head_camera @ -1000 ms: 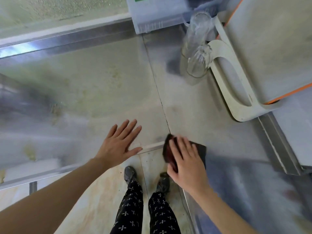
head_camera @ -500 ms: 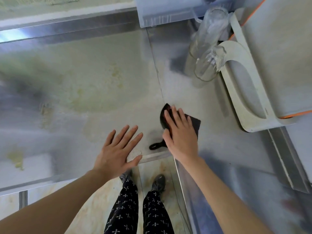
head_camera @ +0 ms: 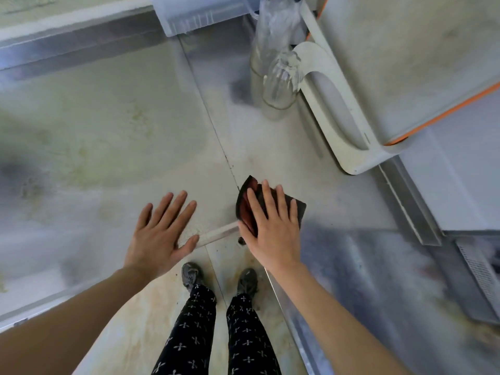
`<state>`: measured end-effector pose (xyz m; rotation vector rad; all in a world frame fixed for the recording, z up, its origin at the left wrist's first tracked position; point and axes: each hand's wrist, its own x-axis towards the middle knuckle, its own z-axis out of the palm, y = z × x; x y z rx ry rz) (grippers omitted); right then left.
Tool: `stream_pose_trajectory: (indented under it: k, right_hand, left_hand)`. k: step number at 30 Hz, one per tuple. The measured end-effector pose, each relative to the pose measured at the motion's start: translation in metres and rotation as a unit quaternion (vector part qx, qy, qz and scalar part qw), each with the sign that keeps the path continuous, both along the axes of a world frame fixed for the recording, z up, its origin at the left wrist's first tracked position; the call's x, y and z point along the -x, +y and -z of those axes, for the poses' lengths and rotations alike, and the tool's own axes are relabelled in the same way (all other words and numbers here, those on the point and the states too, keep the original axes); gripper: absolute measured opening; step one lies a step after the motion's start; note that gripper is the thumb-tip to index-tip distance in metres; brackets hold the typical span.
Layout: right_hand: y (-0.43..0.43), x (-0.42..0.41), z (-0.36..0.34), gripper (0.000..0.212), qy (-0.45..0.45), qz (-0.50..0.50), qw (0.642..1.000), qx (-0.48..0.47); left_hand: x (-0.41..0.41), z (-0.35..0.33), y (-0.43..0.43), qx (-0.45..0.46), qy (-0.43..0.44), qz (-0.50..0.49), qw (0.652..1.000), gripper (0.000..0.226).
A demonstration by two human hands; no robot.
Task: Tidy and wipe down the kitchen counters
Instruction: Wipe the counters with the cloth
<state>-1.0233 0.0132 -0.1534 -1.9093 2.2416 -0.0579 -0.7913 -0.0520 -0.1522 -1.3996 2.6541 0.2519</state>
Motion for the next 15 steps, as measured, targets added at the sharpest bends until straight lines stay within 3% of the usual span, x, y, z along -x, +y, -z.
stream_pose_trajectory:
  k: [7, 12, 15]
  right_hand:
    - [0.046, 0.077, -0.001, 0.061, 0.041, 0.208, 0.977, -0.022]
    - [0.056, 0.092, -0.001, 0.059, -0.01, 0.416, 0.909, -0.022]
    - [0.024, 0.063, 0.001, 0.059, -0.034, 0.425, 0.904, -0.008]
  left_hand:
    - [-0.002, 0.002, 0.002, -0.003, -0.002, -0.016, 1.0, 0.067]
    - [-0.001, 0.002, 0.001, -0.001, 0.006, -0.019, 1.0, 0.066]
    - [-0.001, 0.001, 0.001, -0.003, 0.004, -0.018, 1.0, 0.066]
